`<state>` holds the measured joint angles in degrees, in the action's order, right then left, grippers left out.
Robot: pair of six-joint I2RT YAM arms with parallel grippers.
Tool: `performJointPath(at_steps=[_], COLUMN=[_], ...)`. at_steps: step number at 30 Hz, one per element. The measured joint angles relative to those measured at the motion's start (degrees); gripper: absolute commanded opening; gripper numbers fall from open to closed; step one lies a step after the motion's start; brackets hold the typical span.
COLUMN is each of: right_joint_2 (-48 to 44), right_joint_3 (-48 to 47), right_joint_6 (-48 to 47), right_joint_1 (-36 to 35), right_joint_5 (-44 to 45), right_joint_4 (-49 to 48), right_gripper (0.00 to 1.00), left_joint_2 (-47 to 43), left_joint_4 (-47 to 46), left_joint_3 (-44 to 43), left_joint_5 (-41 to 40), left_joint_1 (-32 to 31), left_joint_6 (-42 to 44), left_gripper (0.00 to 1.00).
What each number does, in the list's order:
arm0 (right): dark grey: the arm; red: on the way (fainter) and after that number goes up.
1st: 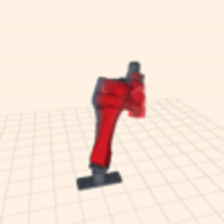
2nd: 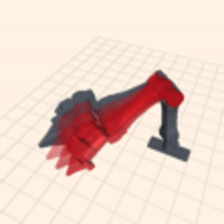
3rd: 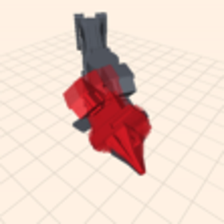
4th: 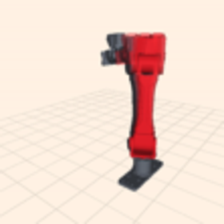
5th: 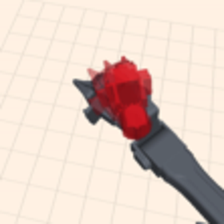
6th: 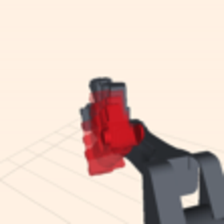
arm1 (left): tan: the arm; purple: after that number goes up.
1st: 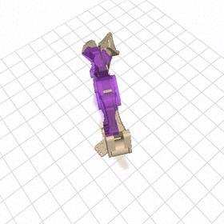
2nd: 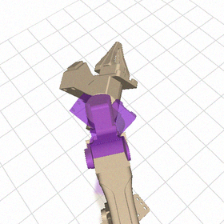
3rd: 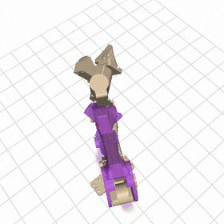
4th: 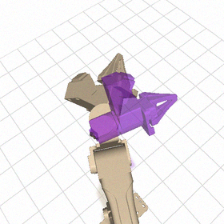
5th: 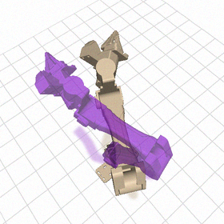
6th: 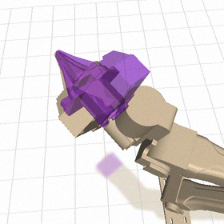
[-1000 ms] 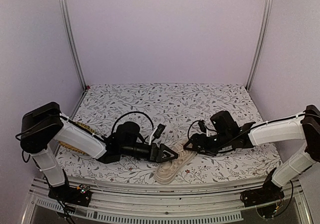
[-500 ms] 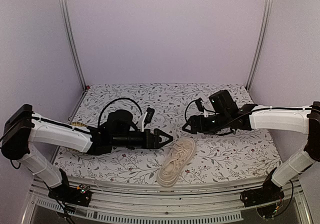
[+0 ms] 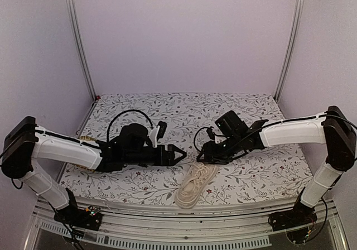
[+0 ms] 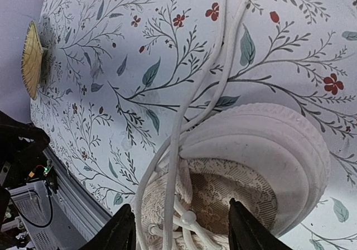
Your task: Tie the shoes
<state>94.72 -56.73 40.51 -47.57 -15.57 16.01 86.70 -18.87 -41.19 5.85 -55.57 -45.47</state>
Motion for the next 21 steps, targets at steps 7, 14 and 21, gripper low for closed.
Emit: performJointPath(at_steps=[7, 14, 21], right_joint_2=[1.7, 2.3, 2.5], right_joint_3=[-2.9, -3.0, -3.0], right_joint_6=[0.9, 0.9, 0.9], right_joint_1=[-1.0, -2.0, -2.8], right_joint_5=[-1.3, -2.1, -2.4], right_joint_4=[0.6, 1.0, 1.8], right_gripper=[0.39, 0.28, 0.04], left_joint_2=[-0.1, -1.6, -1.6], left_joint_4=[-0.5, -0.6, -1.1], left_joint_3=[3.8, 5.1, 6.1], left_joint_5=[0.7, 0.7, 3.6], left_joint_1=[0.0, 0.0, -0.2], left_joint_6=[-0.9, -1.5, -1.6], left_gripper=[0.87, 0.88, 0.87])
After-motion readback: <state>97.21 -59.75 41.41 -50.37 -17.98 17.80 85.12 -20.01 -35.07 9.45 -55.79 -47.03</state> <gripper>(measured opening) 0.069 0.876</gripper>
